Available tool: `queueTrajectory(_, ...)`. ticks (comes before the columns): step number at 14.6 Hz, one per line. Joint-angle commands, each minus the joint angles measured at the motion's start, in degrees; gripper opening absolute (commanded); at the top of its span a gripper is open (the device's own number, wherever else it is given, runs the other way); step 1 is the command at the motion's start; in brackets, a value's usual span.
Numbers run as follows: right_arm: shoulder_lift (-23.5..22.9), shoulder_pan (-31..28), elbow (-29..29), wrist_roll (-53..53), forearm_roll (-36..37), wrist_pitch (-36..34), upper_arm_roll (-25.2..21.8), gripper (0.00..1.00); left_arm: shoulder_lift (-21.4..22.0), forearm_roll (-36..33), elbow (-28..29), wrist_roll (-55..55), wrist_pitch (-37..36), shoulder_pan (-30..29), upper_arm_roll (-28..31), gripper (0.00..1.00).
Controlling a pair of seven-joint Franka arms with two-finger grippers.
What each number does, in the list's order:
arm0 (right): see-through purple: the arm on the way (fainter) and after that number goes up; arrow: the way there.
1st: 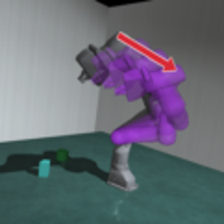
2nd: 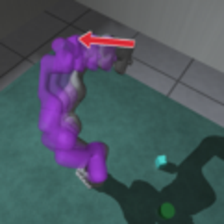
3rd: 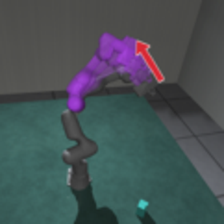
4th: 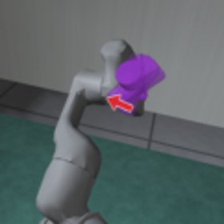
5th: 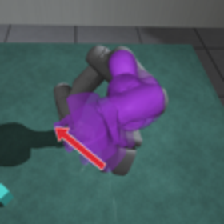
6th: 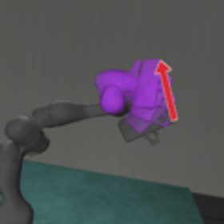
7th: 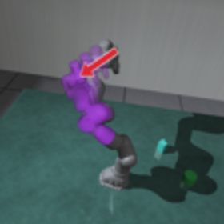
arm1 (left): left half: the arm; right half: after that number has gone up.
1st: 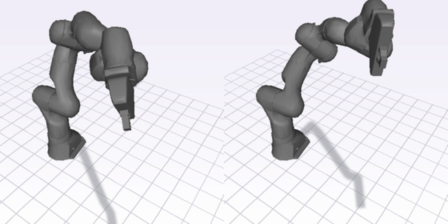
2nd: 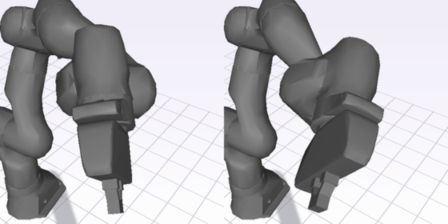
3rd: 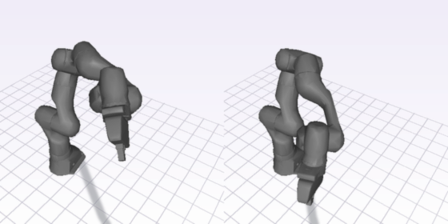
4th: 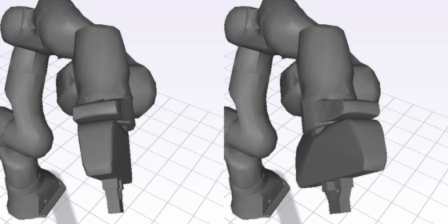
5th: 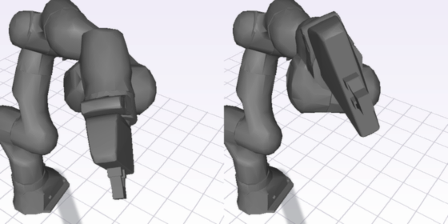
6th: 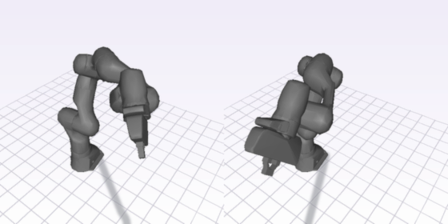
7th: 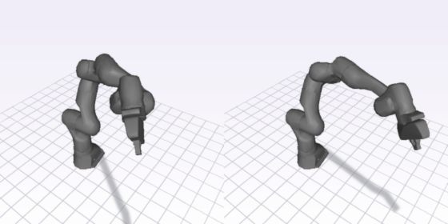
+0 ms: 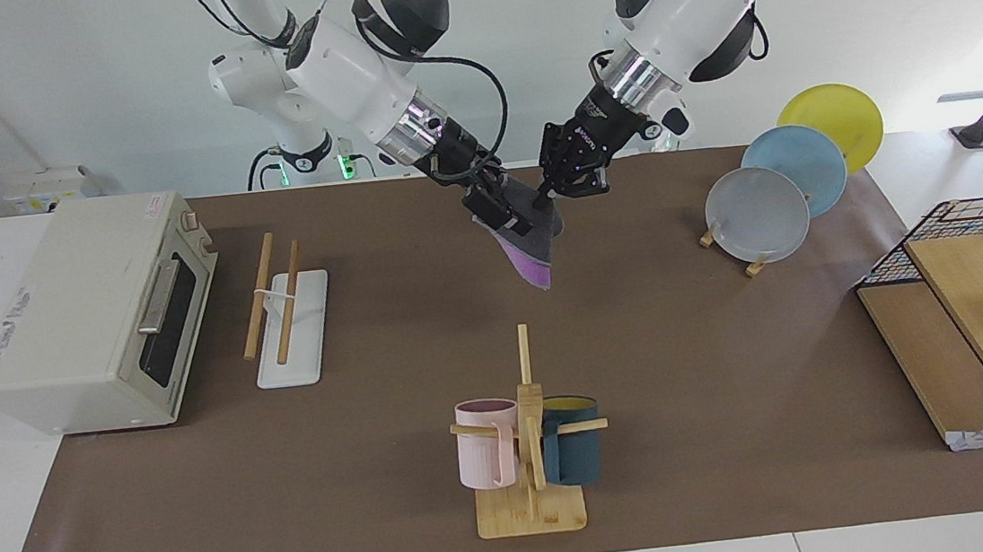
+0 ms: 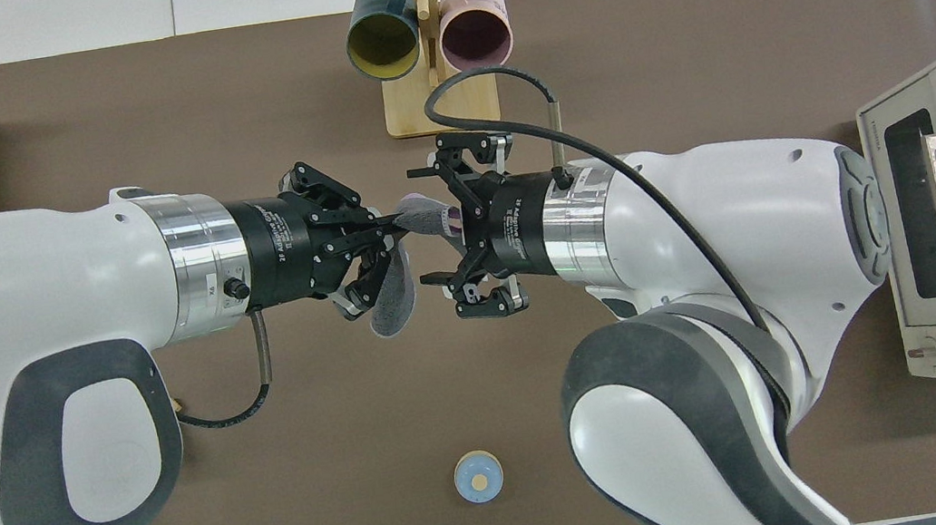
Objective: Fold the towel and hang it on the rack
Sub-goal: 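Bring the towel to the right gripper and grasp it with the right gripper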
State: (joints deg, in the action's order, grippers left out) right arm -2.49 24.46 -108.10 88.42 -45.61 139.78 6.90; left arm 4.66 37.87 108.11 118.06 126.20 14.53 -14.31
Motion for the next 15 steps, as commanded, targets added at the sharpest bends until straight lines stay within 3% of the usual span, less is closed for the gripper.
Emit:
queueTrajectory(1,-0.41,-0.03,-0.35,-2.2,-1.06,1.64,-0.04,0.6,1.84,1.25,2.02,0.94,1.06,0.76,0.68,0.0)
queueTrajectory(4,-0.5,-0.11,-0.35,-2.99,-1.24,1.64,-0.04,0.06,1.84,1.25,2.02,1.47,1.06,0.85,0.68,0.0)
queueTrajectory(5,-0.5,-0.03,-0.35,-3.6,-1.24,1.64,-0.04,0.0,1.84,1.25,2.02,1.56,1.15,0.76,0.68,0.0)
queueTrajectory(15,-0.24,-0.03,-0.61,-12.99,-1.15,0.32,-0.04,0.0,2.19,0.98,2.72,0.95,0.89,0.85,0.6,0.0)
